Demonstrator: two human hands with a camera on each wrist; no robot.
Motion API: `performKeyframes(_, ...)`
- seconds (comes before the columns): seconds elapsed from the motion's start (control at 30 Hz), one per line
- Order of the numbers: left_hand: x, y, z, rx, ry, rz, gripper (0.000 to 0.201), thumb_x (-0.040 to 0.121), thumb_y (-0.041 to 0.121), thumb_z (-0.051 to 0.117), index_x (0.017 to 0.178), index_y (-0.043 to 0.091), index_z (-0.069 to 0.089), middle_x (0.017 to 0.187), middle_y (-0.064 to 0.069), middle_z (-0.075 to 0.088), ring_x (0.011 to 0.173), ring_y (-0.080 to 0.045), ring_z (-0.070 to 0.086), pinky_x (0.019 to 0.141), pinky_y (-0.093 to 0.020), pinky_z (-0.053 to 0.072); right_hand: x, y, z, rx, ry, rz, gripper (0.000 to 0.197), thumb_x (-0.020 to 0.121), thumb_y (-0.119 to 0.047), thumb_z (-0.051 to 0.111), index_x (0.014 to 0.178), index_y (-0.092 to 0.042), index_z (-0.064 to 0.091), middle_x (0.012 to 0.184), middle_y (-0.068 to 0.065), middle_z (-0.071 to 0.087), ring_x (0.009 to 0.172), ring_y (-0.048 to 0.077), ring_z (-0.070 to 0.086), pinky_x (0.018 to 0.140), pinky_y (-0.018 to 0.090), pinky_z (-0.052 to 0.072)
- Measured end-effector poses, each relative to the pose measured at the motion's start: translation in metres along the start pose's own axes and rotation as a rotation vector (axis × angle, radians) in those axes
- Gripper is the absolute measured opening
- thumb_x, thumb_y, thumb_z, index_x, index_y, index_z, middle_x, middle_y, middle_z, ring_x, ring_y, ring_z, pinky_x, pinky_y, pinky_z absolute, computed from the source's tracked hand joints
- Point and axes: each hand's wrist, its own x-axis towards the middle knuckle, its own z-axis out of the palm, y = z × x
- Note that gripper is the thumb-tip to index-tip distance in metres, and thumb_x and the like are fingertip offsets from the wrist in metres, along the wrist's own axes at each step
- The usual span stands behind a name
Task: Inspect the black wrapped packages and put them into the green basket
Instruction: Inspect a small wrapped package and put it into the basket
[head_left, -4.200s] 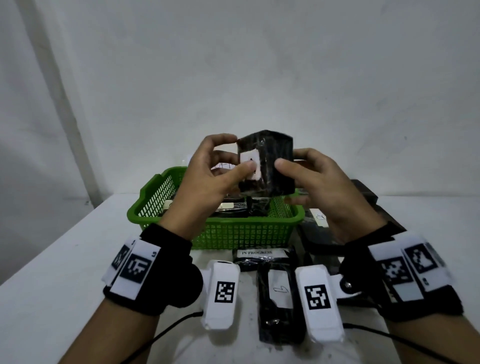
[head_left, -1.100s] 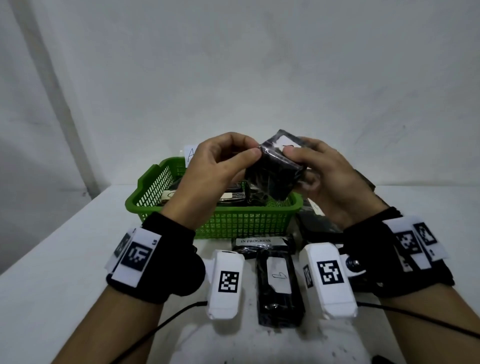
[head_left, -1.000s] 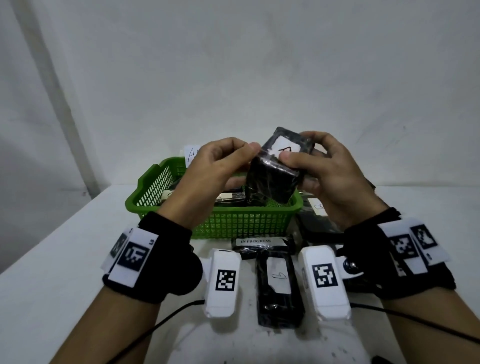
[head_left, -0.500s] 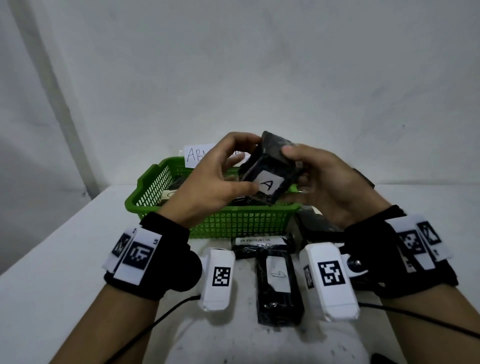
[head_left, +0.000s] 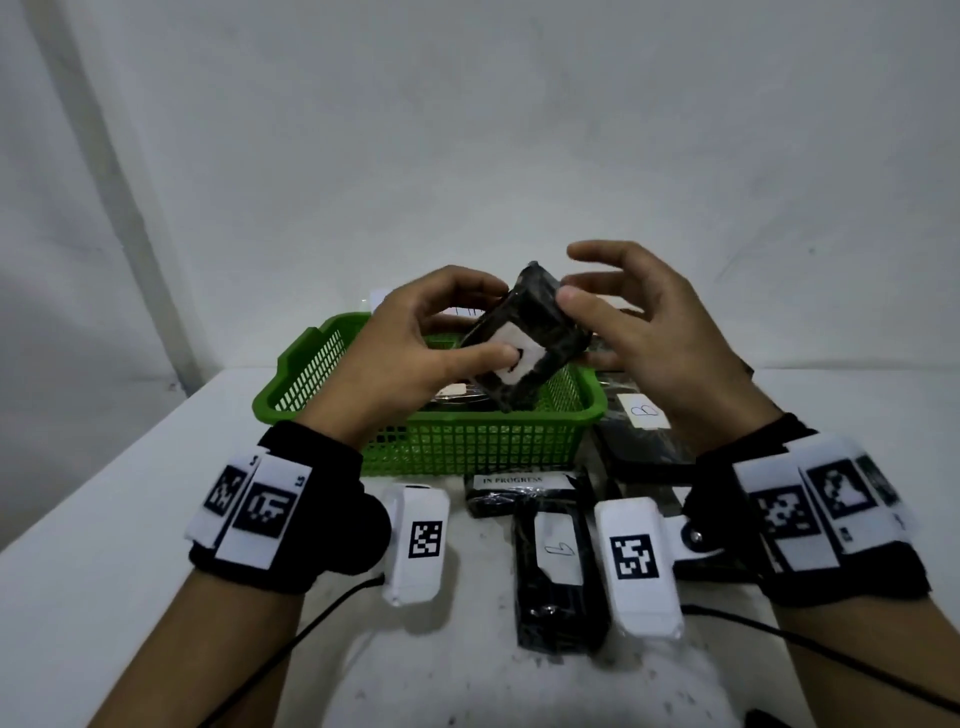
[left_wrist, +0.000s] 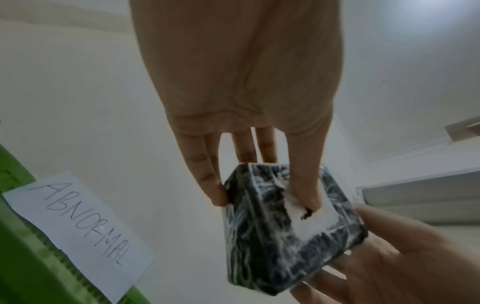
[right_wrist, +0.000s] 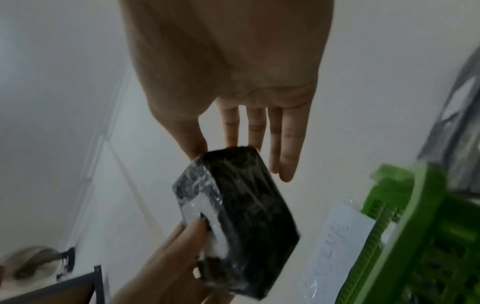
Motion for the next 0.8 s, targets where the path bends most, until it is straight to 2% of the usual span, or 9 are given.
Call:
performKeyframes(0.13, -0.002, 0.0, -0.012, -0.054, 0.088, -0.015, 0.049, 0.062, 0.032, 0.086, 0.108, 0.027, 0.068, 0.11, 0.005, 0.074, 0.1, -0.01, 0.071, 0.077, -0.024, 0.057, -0.002, 0.001, -0.003, -0.22, -0.097, -0.171, 0.052, 0.091, -0.02, 0.071, 0.135, -0.044, 0.055, 0.132, -0.016, 0.059, 0.116, 0.002, 0.06, 0.091, 0.027, 0.055)
performKeyframes(0.2, 0.001, 0.001, -0.019, -0.09, 0.106, -0.056, 0.05, 0.062, 0.033, 0.083, 0.108, 0.025, 0.067, 0.106, 0.002, 0.075, 0.092, -0.015, 0.074, 0.069, -0.024, 0.057, 0.002, -0.002, 0.001, -0.286, -0.243, -0.174, 0.061, 0.086, -0.011, 0.07, 0.136, -0.043, 0.055, 0.134, -0.019, 0.057, 0.122, -0.002, 0.055, 0.098, 0.026, 0.052)
performKeyframes(0.3, 0.012, -0.001, -0.032, -0.032, 0.116, -0.132, 0.048, 0.067, 0.027, 0.086, 0.111, 0.022, 0.065, 0.099, -0.001, 0.077, 0.083, -0.015, 0.075, 0.065, -0.028, 0.058, 0.019, -0.012, 0.011, -0.474, -0.45, -0.152, 0.064, 0.078, -0.023, 0.075, 0.135, -0.039, 0.054, 0.133, -0.018, 0.056, 0.122, 0.0, 0.053, 0.103, 0.031, 0.048)
performKeyframes(0.43, 0.028, -0.01, -0.051, 0.063, 0.172, -0.202, 0.043, 0.072, 0.036, 0.085, 0.109, 0.025, 0.066, 0.096, -0.004, 0.074, 0.074, -0.011, 0.071, 0.062, -0.027, 0.055, 0.06, -0.03, 0.03, -0.654, -0.516, -0.155, 0.063, 0.076, -0.027, 0.083, 0.131, -0.034, 0.056, 0.126, -0.012, 0.058, 0.11, 0.007, 0.058, 0.09, 0.024, 0.05)
performKeyframes(0.53, 0.036, -0.019, -0.065, 0.159, 0.147, -0.279, 0.033, 0.082, 0.039, 0.077, 0.11, 0.026, 0.066, 0.096, 0.001, 0.072, 0.065, -0.001, 0.067, 0.054, -0.015, 0.049, 0.094, -0.033, 0.047, -0.733, -0.614, -0.135, 0.057, 0.072, -0.028, 0.087, 0.123, -0.035, 0.061, 0.119, -0.015, 0.062, 0.091, -0.002, 0.061, 0.073, 0.018, 0.046)
performKeyframes(0.6, 0.038, -0.026, -0.075, 0.196, 0.094, -0.321, 0.026, 0.089, 0.04, 0.069, 0.11, 0.025, 0.067, 0.097, 0.002, 0.073, 0.069, -0.004, 0.067, 0.059, -0.024, 0.054, 0.114, -0.031, 0.06, -0.801, -0.68, -0.084, 0.056, 0.07, -0.037, 0.088, 0.119, -0.035, 0.062, 0.116, -0.016, 0.064, 0.084, -0.005, 0.059, 0.07, 0.022, 0.043)
performKeyframes(0.67, 0.039, -0.036, -0.084, 0.271, 0.042, -0.349, 0.024, 0.092, 0.043, 0.064, 0.11, 0.026, 0.067, 0.099, 0.005, 0.073, 0.084, -0.012, 0.069, 0.076, -0.036, 0.059, 0.129, -0.025, 0.071, -0.898, -0.761, -0.02, 0.056, 0.069, -0.048, 0.086, 0.117, -0.033, 0.062, 0.117, -0.012, 0.065, 0.084, 0.0, 0.061, 0.072, 0.027, 0.045)
performKeyframes(0.73, 0.038, -0.044, -0.089, 0.347, 0.003, -0.385, 0.026, 0.094, 0.044, 0.061, 0.111, 0.026, 0.067, 0.103, 0.006, 0.072, 0.094, -0.011, 0.068, 0.089, -0.039, 0.056, 0.141, -0.017, 0.084, -1.035, -0.876, 0.033, 0.058, 0.07, -0.053, 0.084, 0.118, -0.03, 0.062, 0.12, -0.008, 0.065, 0.091, 0.007, 0.062, 0.079, 0.03, 0.048)
performKeyframes(0.8, 0.036, -0.051, -0.091, 0.393, -0.02, -0.411, 0.027, 0.095, 0.044, 0.059, 0.112, 0.025, 0.067, 0.105, 0.006, 0.071, 0.099, -0.011, 0.067, 0.095, -0.039, 0.053, 0.148, -0.01, 0.094, -1.135, -0.973, 0.049, 0.058, 0.071, -0.051, 0.085, 0.119, -0.03, 0.059, 0.125, -0.007, 0.062, 0.092, 0.008, 0.059, 0.083, 0.031, 0.046)
